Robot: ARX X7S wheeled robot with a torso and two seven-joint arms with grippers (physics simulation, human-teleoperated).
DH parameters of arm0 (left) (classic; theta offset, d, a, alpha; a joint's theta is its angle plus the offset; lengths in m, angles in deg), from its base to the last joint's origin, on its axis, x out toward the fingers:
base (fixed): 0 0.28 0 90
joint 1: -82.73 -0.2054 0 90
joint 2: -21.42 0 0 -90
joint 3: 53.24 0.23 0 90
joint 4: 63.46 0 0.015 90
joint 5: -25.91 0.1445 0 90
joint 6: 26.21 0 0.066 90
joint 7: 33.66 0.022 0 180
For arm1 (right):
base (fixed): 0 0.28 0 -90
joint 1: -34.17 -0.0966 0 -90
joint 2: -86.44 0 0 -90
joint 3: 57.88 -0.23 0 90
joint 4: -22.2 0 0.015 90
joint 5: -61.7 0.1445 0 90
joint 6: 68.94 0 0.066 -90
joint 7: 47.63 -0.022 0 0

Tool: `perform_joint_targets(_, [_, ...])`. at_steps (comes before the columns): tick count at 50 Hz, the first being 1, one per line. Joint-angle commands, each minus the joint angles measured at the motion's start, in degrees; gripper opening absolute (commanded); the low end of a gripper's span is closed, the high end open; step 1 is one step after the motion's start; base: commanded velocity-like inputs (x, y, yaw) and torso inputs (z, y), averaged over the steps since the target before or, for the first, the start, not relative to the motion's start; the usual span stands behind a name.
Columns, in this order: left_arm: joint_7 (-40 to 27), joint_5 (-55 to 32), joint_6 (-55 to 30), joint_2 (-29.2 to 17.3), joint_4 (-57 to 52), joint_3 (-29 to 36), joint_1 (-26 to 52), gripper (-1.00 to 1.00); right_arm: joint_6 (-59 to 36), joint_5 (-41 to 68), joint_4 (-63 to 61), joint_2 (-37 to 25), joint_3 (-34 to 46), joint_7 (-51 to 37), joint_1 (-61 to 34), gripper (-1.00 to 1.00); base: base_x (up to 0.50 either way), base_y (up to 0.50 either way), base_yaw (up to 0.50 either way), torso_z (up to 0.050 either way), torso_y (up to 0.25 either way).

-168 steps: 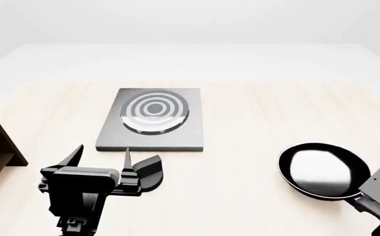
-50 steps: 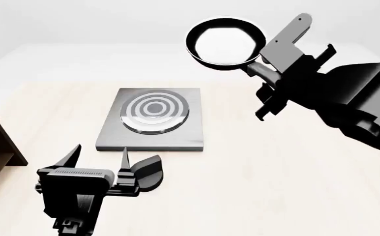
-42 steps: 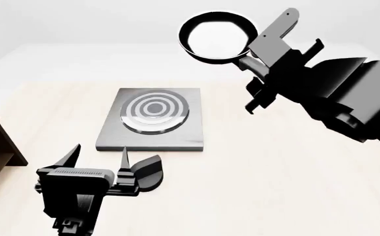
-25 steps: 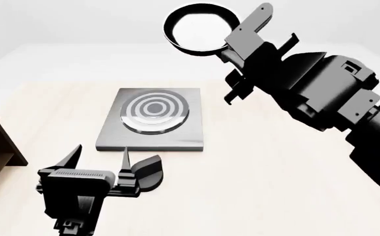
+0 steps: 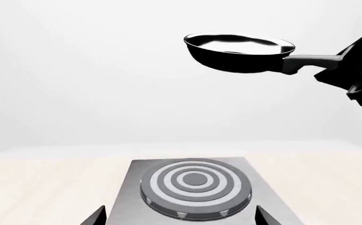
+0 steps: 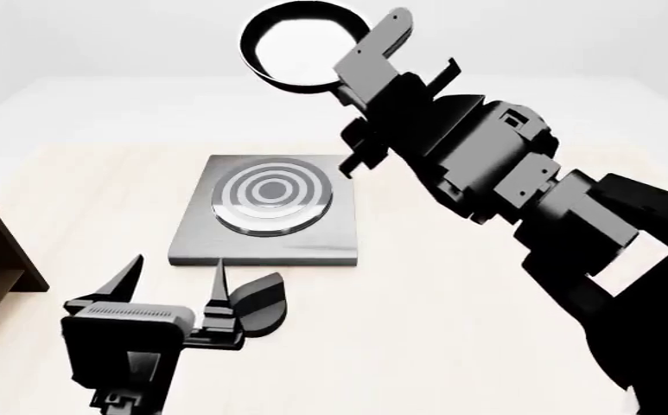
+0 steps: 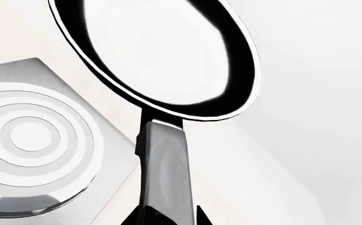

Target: Turn on the stove and put the frying pan on it.

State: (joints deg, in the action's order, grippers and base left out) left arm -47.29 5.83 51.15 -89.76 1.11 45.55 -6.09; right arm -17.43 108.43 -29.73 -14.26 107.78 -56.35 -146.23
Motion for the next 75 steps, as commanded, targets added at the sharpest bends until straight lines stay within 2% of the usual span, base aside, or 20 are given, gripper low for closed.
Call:
perform_joint_targets(1, [0.52,-0.67,1.37,-0.24,0.17,-0.38,-0.46,1.0,1.78,-6.98,5.06,5.48,-2.47,-0.78,-1.29,-1.0,0.0,0.0,0.0,0.0,0.0])
perform_joint_targets(12, [0.92,-1.5,2.77,-0.28,0.16,-0.85,-0.88,1.0,2.42,-7.6,8.46,9.2,-2.42,-2.67,-0.96,-1.0,0.0,0.0,0.0,0.001,0.002])
perform_joint_targets(18, [0.83,-1.92,3.47,-0.34,-0.26,-1.4,-1.07,1.0,3.24,-7.13,9.16,10.57,-1.47,-4.17,-0.15,-1.0,0.0,0.0,0.0,0.0,-0.217])
perform_joint_targets(31, [0.82,-2.35,3.6,-0.67,-0.22,-1.54,-1.01,1.0,7.48,6.34,8.62,10.68,9.71,-9.18,-2.25,-1.0,0.0,0.0,0.0,0.0,-0.25])
perform_joint_targets(42, [0.69,-2.3,4.05,-0.62,0.21,-1.43,-1.06,1.0,8.91,9.07,7.52,10.68,12.16,-10.87,-1.82,-1.0,0.0,0.0,0.0,0.0,-0.245])
perform_joint_targets(58, [0.19,-2.73,3.52,-0.61,0.62,-1.26,-0.95,1.0,9.38,8.62,1.07,8.57,13.32,-12.95,0.18,-1.0,0.0,0.0,0.0,0.0,0.0])
perform_joint_targets(75, [-0.38,-2.69,3.16,-0.78,0.73,-1.03,-0.73,1.0,10.48,7.34,0.0,6.61,14.28,-13.97,2.75,-1.0,0.0,0.0,0.0,0.0,0.002])
